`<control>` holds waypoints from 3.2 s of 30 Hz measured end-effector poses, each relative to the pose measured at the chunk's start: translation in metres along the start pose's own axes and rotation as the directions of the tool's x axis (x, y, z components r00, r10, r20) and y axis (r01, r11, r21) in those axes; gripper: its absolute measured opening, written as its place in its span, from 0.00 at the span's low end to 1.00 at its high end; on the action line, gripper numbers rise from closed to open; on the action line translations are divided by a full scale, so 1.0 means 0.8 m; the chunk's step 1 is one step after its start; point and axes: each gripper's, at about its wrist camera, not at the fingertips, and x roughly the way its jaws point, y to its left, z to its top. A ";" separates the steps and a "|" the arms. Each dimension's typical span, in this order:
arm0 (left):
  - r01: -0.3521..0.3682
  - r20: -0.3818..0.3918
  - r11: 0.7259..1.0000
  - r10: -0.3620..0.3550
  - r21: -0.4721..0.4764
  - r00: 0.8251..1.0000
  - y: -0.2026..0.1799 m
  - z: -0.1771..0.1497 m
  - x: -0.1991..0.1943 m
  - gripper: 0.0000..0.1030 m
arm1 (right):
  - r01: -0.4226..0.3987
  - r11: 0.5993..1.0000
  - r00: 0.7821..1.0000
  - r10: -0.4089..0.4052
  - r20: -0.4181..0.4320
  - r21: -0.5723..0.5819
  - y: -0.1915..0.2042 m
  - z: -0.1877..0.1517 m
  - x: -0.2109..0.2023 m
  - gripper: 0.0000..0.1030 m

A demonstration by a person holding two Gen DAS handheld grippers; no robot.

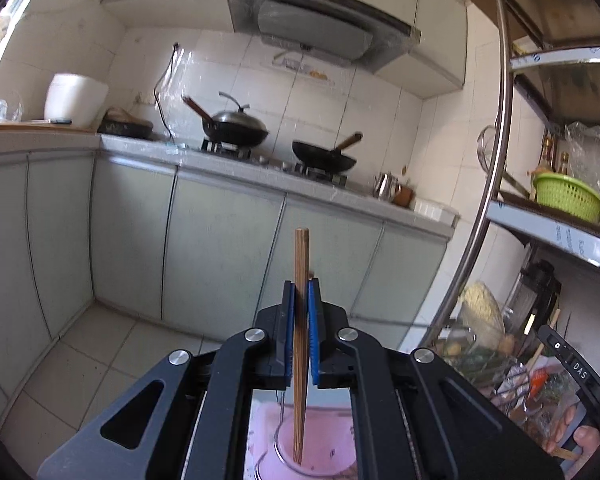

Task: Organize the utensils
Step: 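Lower the wooden chopstick into the pink cup and open both grippers, then move both grippers back down toward the remaining utensils, then close the left gripper on the thin dark chopstick beside the black spoon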

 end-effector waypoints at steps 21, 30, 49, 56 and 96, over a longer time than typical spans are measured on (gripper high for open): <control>-0.014 -0.169 0.997 0.000 -0.077 0.986 0.024 -0.012 0.005 0.37 | -0.039 0.996 0.981 0.053 -0.186 0.081 -0.017 -0.024 0.002 0.35; -0.032 -0.205 0.995 0.011 -0.097 0.979 0.042 -0.029 -0.039 0.37 | -0.016 0.993 0.979 0.040 -0.201 0.120 -0.034 -0.035 -0.047 0.35; 0.044 -0.706 0.982 -0.162 -0.182 0.690 0.013 -0.208 -0.019 0.17 | -0.058 0.973 0.763 0.188 -0.618 0.224 -0.011 -0.185 -0.042 0.28; 0.015 -0.824 0.989 -0.133 -0.150 0.551 -0.011 -0.265 0.018 0.14 | -0.062 0.958 0.695 0.242 -0.678 0.279 -0.016 -0.209 -0.029 0.28; 0.080 -0.877 0.991 0.060 0.112 0.477 -0.083 -0.294 0.033 0.13 | -0.108 0.956 0.712 0.267 -0.649 0.274 -0.001 -0.201 -0.080 0.28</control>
